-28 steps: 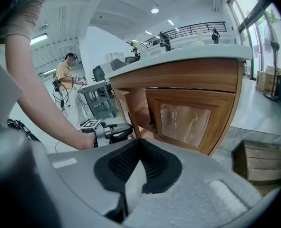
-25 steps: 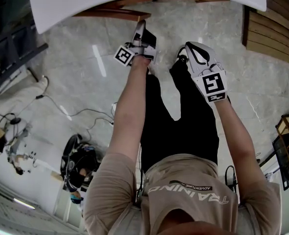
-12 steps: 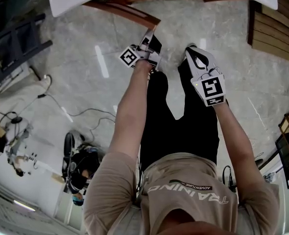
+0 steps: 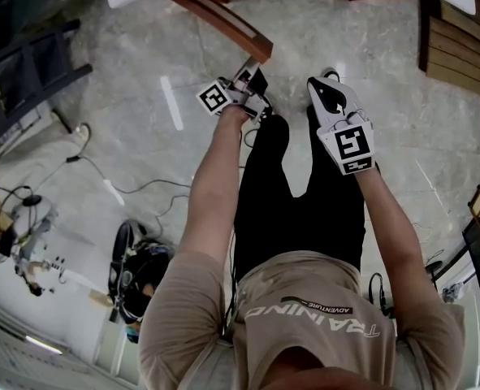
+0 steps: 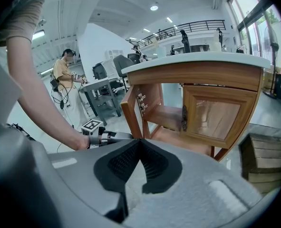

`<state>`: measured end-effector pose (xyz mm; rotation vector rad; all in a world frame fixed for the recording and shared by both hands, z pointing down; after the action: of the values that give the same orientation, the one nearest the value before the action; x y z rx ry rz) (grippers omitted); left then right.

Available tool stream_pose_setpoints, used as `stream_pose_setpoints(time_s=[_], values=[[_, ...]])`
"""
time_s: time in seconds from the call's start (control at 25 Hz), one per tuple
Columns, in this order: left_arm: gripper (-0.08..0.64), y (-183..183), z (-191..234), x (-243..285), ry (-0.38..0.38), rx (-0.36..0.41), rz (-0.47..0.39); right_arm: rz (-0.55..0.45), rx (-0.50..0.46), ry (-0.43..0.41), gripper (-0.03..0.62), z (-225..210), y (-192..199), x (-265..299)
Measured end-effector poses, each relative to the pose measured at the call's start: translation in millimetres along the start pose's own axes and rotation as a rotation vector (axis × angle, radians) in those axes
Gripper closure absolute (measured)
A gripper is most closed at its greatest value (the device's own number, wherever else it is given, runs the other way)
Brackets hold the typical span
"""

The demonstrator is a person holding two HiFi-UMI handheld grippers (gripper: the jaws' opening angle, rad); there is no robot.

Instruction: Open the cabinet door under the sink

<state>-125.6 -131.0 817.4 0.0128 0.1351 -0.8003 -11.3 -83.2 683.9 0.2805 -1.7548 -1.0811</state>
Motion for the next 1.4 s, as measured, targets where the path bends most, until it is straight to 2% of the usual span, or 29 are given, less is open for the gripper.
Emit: stream_pose_setpoints(time_s=[0.32, 0.88, 1.0, 1.24, 1.4], values=[[0.463, -16.9, -4.4, -62.2, -0.050, 0.012, 0.055, -0.009, -0.012, 0.010, 0.591, 32.3, -10.7, 0.6], [0.466, -61.0, -14.6, -119.8, -0.080, 0.046, 0.114, 0.031, -0.034, -0.022, 0.591, 97.7, -7.5, 8.0], [0.466, -70.4, -14.0, -127.4, -0.098, 0.057, 0.133, 0.042, -0.042, -0.025, 0.591, 104.3, -5.5, 11.8], [0.465, -76.8, -18.7, -130.3, -0.105, 0.031, 0.153, 0.041, -0.046, -0.028, 0.591, 116.8, -18.3, 17.8], [0.455, -76.4, -21.6, -126.5, -0.091, 0.002, 0.135, 0.028, -0.055, -0.021, 0.591, 118.4, -31.5, 21.0]])
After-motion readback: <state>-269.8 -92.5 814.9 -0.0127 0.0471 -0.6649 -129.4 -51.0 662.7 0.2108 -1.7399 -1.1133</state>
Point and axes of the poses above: the fingertips, and each gripper's own axes: x forward along the fingers, z to its left, y out of its underside, the point moved 1 cm from there along -x, backward along the fingers, and after that the axes turned 9 degrees about y, right-handed, at the moved point
